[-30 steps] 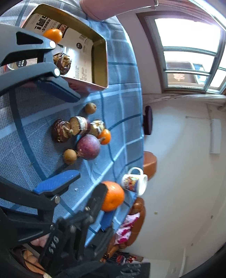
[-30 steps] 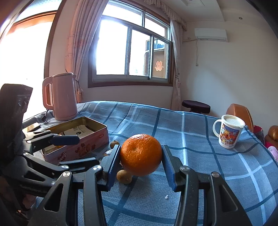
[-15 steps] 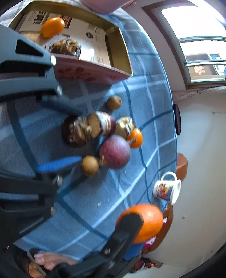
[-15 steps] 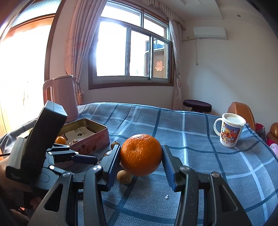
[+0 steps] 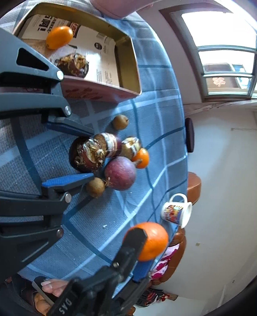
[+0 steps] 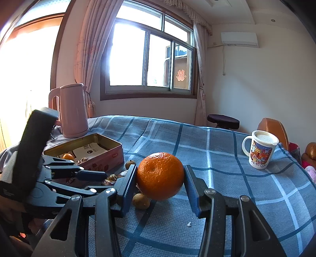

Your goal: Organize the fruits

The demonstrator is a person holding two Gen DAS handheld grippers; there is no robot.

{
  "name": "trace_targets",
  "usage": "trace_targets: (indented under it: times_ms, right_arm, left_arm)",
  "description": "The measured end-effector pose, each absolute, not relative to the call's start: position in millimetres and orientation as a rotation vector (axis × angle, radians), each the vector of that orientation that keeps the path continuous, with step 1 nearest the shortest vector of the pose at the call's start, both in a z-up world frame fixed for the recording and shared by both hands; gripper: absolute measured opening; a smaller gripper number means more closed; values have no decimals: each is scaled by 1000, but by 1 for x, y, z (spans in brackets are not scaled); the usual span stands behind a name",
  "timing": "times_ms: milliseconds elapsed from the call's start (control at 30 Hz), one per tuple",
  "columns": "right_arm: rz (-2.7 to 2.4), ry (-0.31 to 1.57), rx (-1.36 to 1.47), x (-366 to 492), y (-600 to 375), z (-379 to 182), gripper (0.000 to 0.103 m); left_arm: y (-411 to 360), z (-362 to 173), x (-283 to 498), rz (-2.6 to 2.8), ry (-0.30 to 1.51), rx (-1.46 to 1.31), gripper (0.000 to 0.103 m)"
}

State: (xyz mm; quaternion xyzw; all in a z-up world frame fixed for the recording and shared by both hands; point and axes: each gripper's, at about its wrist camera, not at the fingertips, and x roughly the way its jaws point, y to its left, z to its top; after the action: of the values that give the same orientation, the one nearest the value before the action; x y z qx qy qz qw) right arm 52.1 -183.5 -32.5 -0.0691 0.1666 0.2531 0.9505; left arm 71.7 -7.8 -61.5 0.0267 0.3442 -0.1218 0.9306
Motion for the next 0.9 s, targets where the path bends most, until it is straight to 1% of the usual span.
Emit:
trace_targets:
  times_ms: [333,667,900]
  right_arm:
    - [556,320,-169,53,-158,-22,49]
    - [631,278,-200,56,-114,3,49]
    - [696,289,-197,61,-80,6,49]
  left_arm:
    - [24,-29,52,-152,537,5,39]
    - [80,-13,43,-32,465,-61,39]
    - [121,-14,41,40,458,-104,39]
